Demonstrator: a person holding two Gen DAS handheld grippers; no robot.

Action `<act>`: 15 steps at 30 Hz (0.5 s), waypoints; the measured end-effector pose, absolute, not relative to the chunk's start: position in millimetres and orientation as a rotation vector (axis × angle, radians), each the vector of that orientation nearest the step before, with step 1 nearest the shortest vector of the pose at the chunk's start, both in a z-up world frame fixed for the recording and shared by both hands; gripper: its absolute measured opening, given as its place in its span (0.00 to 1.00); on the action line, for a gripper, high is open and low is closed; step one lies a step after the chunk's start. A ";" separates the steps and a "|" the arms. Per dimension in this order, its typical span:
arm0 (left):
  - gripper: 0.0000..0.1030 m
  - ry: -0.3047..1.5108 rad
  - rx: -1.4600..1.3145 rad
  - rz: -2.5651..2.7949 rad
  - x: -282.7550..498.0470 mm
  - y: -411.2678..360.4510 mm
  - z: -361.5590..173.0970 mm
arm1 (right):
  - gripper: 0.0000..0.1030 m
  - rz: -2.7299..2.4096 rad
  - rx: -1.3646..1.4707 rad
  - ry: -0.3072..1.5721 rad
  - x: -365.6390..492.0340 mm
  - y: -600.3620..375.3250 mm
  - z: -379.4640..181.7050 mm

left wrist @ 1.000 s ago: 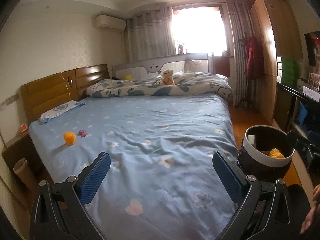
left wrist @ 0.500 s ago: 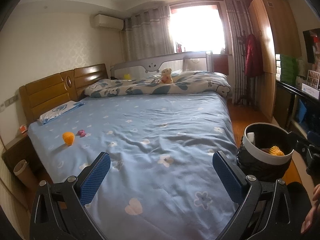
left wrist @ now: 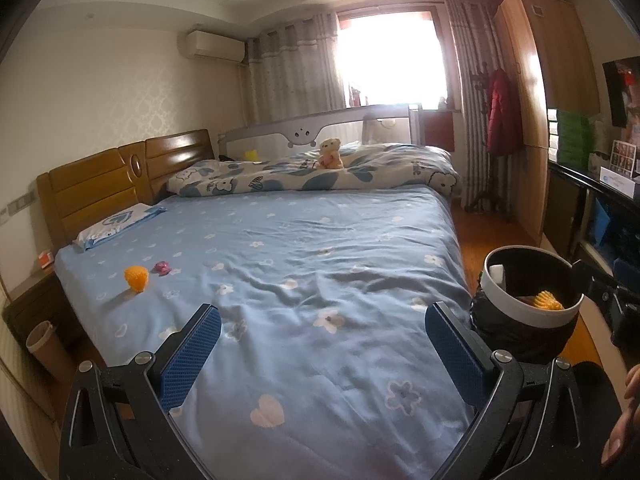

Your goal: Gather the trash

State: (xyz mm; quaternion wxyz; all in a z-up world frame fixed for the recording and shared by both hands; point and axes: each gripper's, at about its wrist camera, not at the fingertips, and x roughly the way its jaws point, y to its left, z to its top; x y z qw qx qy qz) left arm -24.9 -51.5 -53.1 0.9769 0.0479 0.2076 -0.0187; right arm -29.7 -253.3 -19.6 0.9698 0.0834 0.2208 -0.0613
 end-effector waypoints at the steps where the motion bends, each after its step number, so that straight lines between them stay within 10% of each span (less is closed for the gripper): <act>1: 1.00 0.422 0.096 -0.040 -24.6 -51.4 -53.2 | 1.00 -0.123 0.169 0.448 -29.8 -253.2 -20.0; 15: 1.00 0.430 0.095 -0.051 -23.7 -48.3 -51.1 | 1.00 -0.122 0.170 0.449 -30.0 -252.3 -20.4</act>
